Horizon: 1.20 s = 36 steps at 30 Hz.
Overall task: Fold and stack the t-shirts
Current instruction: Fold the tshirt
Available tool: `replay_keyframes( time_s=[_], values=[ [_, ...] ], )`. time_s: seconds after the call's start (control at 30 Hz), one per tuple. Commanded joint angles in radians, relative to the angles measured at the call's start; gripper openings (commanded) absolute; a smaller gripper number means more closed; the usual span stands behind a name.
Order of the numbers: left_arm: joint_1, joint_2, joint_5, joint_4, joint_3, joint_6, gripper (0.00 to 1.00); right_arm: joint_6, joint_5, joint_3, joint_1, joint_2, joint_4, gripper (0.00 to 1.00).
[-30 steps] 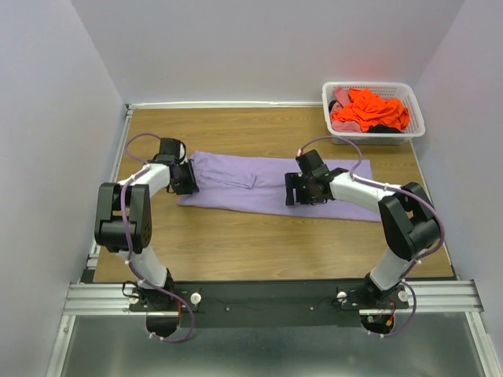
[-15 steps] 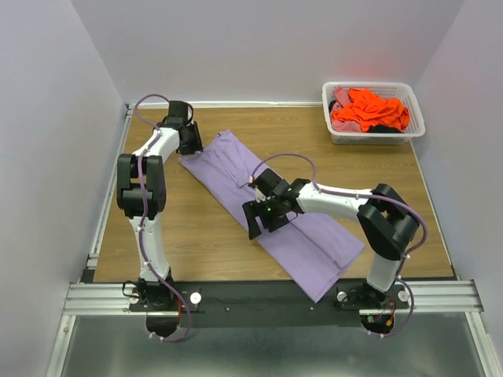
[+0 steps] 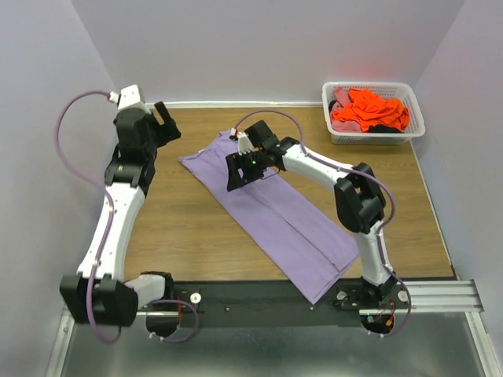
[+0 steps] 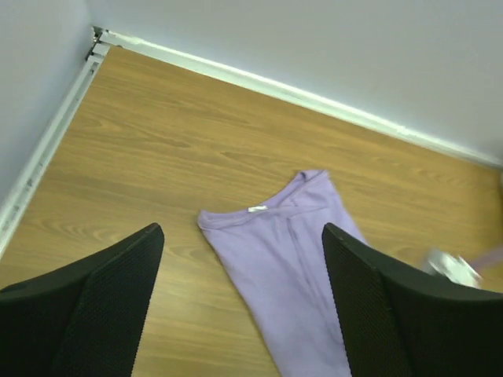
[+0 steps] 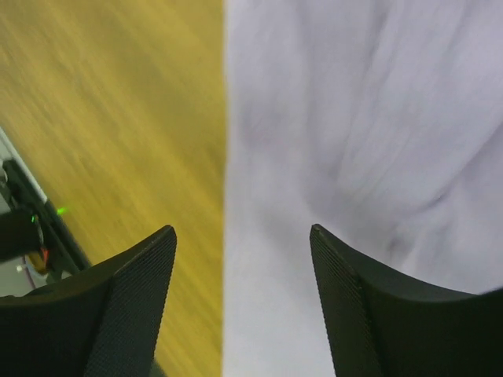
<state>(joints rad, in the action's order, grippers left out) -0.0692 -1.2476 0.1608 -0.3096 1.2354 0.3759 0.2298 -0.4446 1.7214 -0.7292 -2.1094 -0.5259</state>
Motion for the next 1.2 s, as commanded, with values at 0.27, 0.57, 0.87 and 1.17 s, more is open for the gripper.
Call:
replay_keyframes(
  time_s=[0.27, 0.57, 0.87, 1.17],
  values=[
    [0.0, 0.382, 0.06, -0.011, -0.387, 0.046, 0.98, 0.011, -0.146, 0.305, 0.056, -0.349, 0.116, 0.61],
    [0.0, 0.45, -0.093, -0.022, -0.504, 0.092, 0.97, 0.147, 0.069, 0.271, 0.184, -0.426, 0.256, 0.61],
    [0.0, 0.403, -0.198, -0.002, -0.508, 0.066, 0.97, 0.2, 0.144, 0.398, 0.341, -0.492, 0.3, 0.62],
    [-0.003, 0.298, -0.308, 0.053, -0.525, 0.029, 0.98, 0.164, 0.118, 0.425, 0.35, -0.393, 0.3, 0.7]
  ],
)
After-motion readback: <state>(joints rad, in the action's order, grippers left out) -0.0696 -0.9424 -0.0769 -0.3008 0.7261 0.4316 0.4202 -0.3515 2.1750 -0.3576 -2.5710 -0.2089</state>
